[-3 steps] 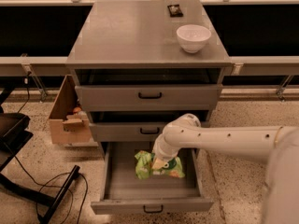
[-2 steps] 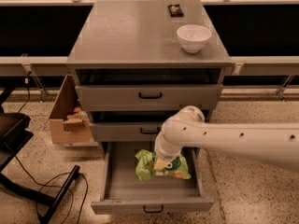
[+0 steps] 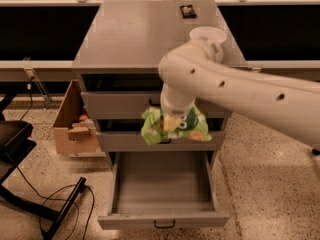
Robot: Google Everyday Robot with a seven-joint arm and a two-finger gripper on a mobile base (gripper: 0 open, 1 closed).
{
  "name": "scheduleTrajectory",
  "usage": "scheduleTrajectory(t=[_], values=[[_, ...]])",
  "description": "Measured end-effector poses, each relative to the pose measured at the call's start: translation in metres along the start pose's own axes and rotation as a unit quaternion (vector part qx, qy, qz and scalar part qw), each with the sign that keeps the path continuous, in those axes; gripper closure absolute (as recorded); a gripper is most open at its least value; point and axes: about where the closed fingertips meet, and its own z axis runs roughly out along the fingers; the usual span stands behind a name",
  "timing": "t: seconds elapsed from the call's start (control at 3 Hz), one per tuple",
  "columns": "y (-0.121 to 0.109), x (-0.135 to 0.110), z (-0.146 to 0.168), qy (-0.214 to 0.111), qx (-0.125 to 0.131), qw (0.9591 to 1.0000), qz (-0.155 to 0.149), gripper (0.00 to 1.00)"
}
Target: Pick green rice chip bag from bottom drawer and place on counter
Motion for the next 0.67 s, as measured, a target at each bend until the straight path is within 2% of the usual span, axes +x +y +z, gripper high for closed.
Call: scheduleTrajectory(t=[0.33, 0.67], values=[[-0.054, 0.002, -0.036, -0.001, 0.037, 0.9992, 0.014, 1.00], [-0.084, 0.010, -0.064, 0.004, 0.094, 0.9949, 0.036, 1.00]])
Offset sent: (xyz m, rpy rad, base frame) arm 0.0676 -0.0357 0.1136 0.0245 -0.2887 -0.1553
